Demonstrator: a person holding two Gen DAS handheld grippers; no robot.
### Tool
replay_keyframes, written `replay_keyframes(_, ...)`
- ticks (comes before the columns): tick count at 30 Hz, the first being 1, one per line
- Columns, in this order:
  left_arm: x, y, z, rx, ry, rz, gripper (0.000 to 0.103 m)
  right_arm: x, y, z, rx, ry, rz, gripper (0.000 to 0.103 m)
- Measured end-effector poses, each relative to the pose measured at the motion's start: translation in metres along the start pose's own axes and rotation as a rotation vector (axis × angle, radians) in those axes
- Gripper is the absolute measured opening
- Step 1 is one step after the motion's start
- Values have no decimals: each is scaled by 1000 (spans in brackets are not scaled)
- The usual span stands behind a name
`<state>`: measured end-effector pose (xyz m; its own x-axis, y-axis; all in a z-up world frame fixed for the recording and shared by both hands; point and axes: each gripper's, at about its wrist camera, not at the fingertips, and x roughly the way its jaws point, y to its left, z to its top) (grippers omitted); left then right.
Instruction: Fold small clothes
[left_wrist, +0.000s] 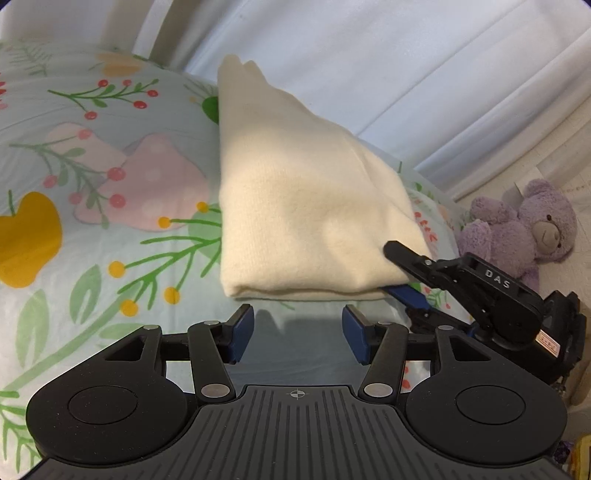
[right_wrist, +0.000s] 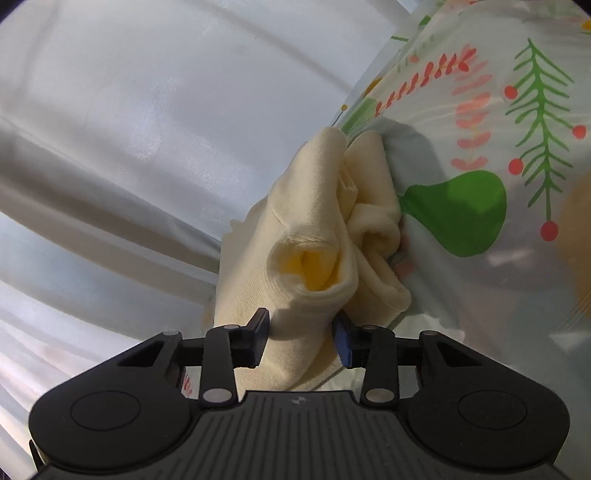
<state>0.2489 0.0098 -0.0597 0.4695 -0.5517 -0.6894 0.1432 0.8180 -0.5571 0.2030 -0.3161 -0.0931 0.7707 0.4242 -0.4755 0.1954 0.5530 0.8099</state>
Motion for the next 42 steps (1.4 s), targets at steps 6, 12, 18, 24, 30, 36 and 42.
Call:
replay_keyframes(6, 0, -6, 4, 12, -33, 14, 58, 5, -16, 2, 247, 23, 268, 8)
replay_keyframes(12, 3, 1, 9, 2, -10, 48, 58, 8, 16, -5, -222, 20, -156, 8)
replay_keyframes(18, -1, 4, 11, 13, -16, 50, 58, 4, 21, 3, -188, 0, -79, 8)
replay_keyframes(24, -13, 3, 12, 64, -36, 150, 58, 4, 17, 1, -271, 35, -191, 14)
replay_keyframes(30, -36, 9, 31, 95, -156, 197, 62, -29, 19, 17, -344, -93, -170, 32)
replay_keyframes(36, -4, -12, 53, 142, -184, 216, 61, 3, 79, 17, -706, -241, -242, 32)
replay_keyframes(42, 37, -16, 56, 179, -135, 268, 63, 74, 90, 0, -981, -191, -376, 30)
